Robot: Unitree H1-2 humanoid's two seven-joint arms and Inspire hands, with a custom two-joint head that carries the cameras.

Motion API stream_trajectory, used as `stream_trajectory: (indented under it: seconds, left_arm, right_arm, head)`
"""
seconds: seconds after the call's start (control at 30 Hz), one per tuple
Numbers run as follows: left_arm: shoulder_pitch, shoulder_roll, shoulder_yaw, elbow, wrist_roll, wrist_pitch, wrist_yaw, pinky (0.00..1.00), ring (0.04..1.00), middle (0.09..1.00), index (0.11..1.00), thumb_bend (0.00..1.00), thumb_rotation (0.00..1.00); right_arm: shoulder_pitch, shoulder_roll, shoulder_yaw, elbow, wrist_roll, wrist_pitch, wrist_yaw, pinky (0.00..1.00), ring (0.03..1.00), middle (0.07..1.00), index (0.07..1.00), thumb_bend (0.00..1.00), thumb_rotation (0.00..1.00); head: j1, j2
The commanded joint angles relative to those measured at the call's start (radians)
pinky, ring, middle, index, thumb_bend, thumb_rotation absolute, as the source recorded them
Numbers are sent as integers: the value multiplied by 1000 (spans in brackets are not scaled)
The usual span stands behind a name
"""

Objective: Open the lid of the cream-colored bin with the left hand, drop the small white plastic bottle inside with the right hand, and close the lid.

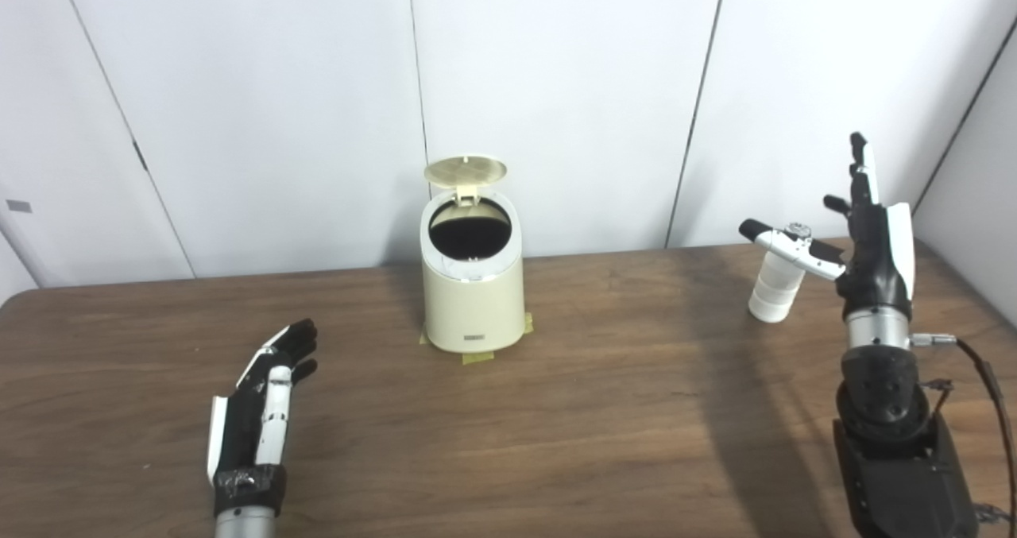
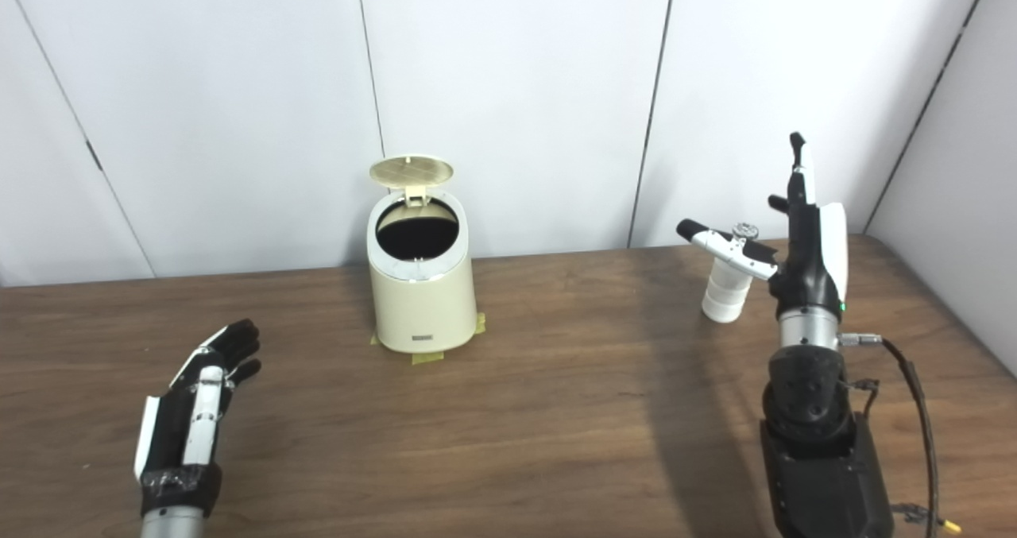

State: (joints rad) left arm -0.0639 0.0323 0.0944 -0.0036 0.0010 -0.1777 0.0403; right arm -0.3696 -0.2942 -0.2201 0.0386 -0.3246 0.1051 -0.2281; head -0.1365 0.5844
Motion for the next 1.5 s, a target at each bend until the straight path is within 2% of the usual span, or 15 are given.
stream_trajectory:
  seconds: [0.0, 0.23, 0.37, 0.5, 0.63, 0.77, 1.03, 1.27, 1.47]
  left_arm:
    - [14, 2, -3, 25, 1, -16, 1, 829, 846, 827, 810, 139, 807]
    - [13, -2, -2, 28, -1, -21, 4, 815, 839, 821, 808, 132, 749]
    - [13, 0, -6, 27, 6, -26, 4, 816, 844, 825, 809, 125, 762]
    - [13, -3, -5, 24, 8, -18, 8, 820, 845, 824, 809, 127, 780]
    - [14, 0, -7, 25, 18, -30, 10, 821, 846, 825, 813, 135, 782]
    - [18, 0, -7, 13, 21, -19, 13, 817, 842, 823, 813, 127, 805]
    - [19, 9, -3, 23, 13, -42, 5, 816, 843, 826, 815, 144, 814]
    - [20, 8, -1, 17, 10, -38, 6, 816, 844, 826, 815, 156, 817]
    - [22, 8, 0, 11, 7, -33, 6, 810, 845, 828, 815, 146, 815]
  right_arm:
    - [-36, -30, 1, -11, -7, -29, -9, 809, 988, 1000, 1000, 912, 364]
    - [-33, -52, 8, 73, 3, -51, -11, 850, 1000, 1000, 1000, 949, 401]
    - [-25, -56, 12, 107, 6, -75, -17, 870, 999, 1000, 1000, 959, 427]
    - [-24, -60, 12, 181, 22, -155, -34, 861, 984, 1000, 1000, 958, 430]
    - [-28, -67, 13, 255, 48, -221, -35, 917, 997, 1000, 1000, 962, 451]
    - [-32, -67, 16, 300, 68, -261, -36, 940, 1000, 1000, 1000, 962, 428]
    - [-39, -54, 19, 332, 75, -242, -50, 940, 1000, 1000, 1000, 1000, 434]
    - [-48, -56, 36, 374, 59, -242, -76, 904, 982, 999, 1000, 937, 408]
    - [-59, -63, 48, 418, 52, -252, -98, 860, 948, 969, 975, 955, 430]
  head:
    - [-1, -1]
    - [3, -3]
    - [6, -4]
    - [7, -6]
    - [10, -6]
    - [14, -6]
    - [23, -3]
    - [24, -1]
    - [21, -2]
